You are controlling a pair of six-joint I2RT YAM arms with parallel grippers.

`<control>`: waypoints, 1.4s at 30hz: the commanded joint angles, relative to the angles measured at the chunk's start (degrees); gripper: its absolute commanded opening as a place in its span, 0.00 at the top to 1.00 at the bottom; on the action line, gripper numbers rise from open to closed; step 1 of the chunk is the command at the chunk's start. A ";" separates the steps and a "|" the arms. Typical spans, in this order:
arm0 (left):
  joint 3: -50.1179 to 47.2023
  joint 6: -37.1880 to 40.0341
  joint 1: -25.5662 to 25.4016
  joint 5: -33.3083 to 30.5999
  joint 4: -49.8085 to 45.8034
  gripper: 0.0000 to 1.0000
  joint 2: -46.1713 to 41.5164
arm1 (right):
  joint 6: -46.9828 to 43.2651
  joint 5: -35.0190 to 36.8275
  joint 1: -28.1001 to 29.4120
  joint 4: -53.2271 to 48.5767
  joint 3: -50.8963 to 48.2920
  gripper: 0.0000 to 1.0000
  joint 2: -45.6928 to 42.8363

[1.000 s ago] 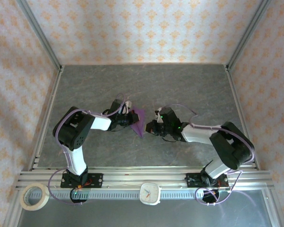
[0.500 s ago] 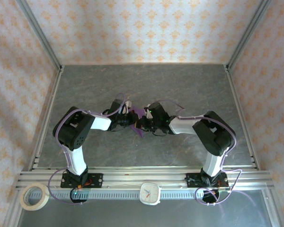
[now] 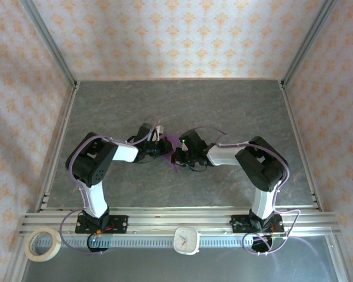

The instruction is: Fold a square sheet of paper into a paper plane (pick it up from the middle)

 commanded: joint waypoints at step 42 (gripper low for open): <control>-2.60 -1.53 0.12 -4.76 -6.72 0.95 2.88 | -3.55 -1.30 4.23 -4.30 -11.34 1.00 -6.59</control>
